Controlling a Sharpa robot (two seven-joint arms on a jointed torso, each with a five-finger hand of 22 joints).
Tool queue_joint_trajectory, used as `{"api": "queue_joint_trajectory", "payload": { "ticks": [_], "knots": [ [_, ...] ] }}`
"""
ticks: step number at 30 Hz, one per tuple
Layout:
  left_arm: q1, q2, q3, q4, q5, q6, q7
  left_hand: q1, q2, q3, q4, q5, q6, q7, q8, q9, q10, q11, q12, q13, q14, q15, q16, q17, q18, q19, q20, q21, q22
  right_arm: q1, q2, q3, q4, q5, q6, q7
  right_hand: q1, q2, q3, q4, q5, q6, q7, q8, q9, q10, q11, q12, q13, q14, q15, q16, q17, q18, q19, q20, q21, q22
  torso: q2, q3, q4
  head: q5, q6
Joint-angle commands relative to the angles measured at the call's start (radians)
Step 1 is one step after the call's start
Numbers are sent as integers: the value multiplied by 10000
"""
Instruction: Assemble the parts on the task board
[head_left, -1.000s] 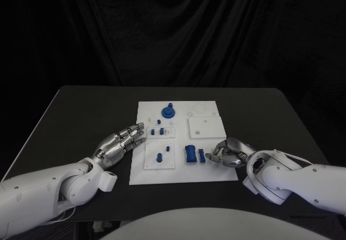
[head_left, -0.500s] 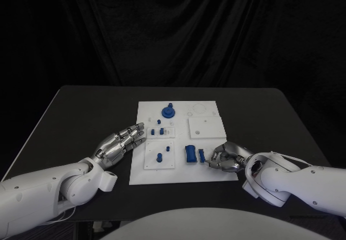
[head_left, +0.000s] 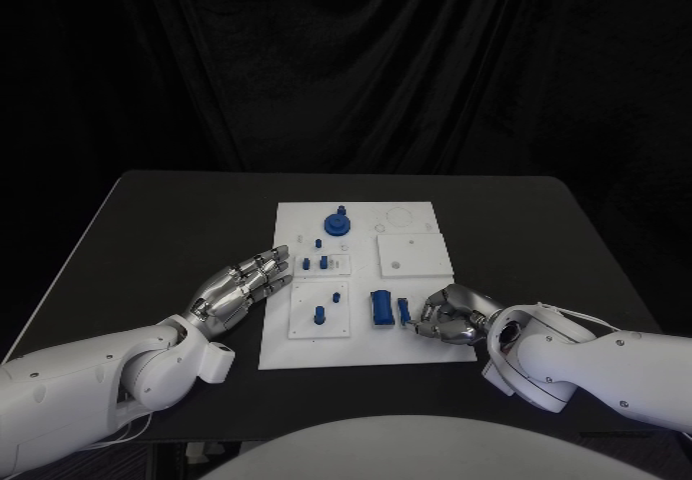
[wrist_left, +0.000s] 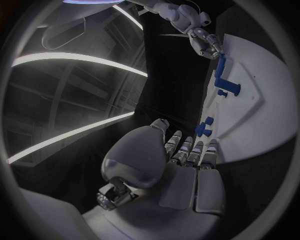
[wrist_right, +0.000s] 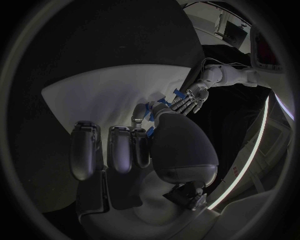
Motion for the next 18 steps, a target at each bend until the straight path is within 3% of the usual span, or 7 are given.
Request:
{"api": "queue_joint_trajectory", "payload": {
  "ticks": [1, 8, 18],
  "knots": [
    [-23, 26, 4, 3, 38, 97, 259, 59, -4, 55, 15, 27, -19, 10, -51, -8, 2, 49, 31, 14, 13, 53, 46, 10, 21, 62, 27, 55, 5, -29, -12, 1, 26, -8, -145, 11, -20, 101, -14, 41, -63, -11, -55, 70, 24, 1040, -70, 27, 2634, 776, -62, 25, 1092, -71, 551, -67, 0, 2209, -3, 1, -5, -13, 1],
    [-26, 23, 4, -4, 38, 102, 250, 59, -4, 55, 15, 27, -19, 10, -51, -8, 2, 49, 31, 14, 13, 53, 46, 10, 21, 62, 27, 55, 5, -30, -90, 1, 135, -8, -256, 77, -231, 165, -200, 39, -589, -68, -77, 172, 170, 1040, -92, 27, 2634, 776, -85, 24, 1090, -71, 551, -94, -2, 2208, 4, 5, -1, -2, 1],
    [-32, 39, 4, -25, 38, 108, 241, 53, -6, 64, 14, 27, -25, 8, -53, -9, 2, 54, 29, 14, 14, 56, 48, 10, 16, 60, 27, 53, 0, -30, -108, 1, 122, -9, -377, 95, -164, 229, -174, 13, -517, -101, -92, 168, 191, 1040, -105, 27, 2634, 776, -92, 25, 1092, -69, 549, -99, -8, 2206, 0, 9, -9, 1, 1]
  ]
}}
